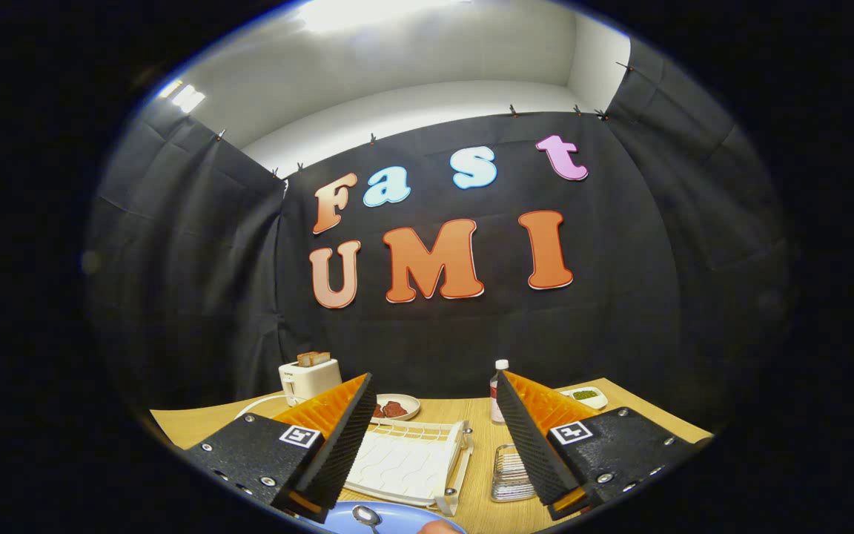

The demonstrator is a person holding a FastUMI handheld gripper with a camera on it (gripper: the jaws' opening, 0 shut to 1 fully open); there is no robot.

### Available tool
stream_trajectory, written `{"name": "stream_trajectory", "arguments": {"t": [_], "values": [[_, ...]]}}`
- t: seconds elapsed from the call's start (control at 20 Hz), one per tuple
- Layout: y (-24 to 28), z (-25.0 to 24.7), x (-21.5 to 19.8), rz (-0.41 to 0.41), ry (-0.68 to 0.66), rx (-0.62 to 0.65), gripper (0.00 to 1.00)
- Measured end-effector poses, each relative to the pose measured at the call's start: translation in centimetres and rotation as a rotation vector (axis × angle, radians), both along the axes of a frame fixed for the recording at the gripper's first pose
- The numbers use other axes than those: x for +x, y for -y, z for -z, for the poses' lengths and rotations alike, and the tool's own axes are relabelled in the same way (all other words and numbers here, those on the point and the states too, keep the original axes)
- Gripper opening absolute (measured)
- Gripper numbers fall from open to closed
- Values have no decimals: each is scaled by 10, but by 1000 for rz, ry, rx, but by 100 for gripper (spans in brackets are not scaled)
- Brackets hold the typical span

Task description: Take the plate from the dish rack, then take the spoon from the basket and place it into the plate.

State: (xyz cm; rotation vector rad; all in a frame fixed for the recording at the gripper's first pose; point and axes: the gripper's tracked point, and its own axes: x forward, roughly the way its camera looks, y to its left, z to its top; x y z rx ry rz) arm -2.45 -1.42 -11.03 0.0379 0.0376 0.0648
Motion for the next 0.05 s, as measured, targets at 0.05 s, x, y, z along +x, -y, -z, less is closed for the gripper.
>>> {"name": "stream_trajectory", "arguments": {"t": [0.05], "values": [[1,1,0,8,-3,-1,97]]}}
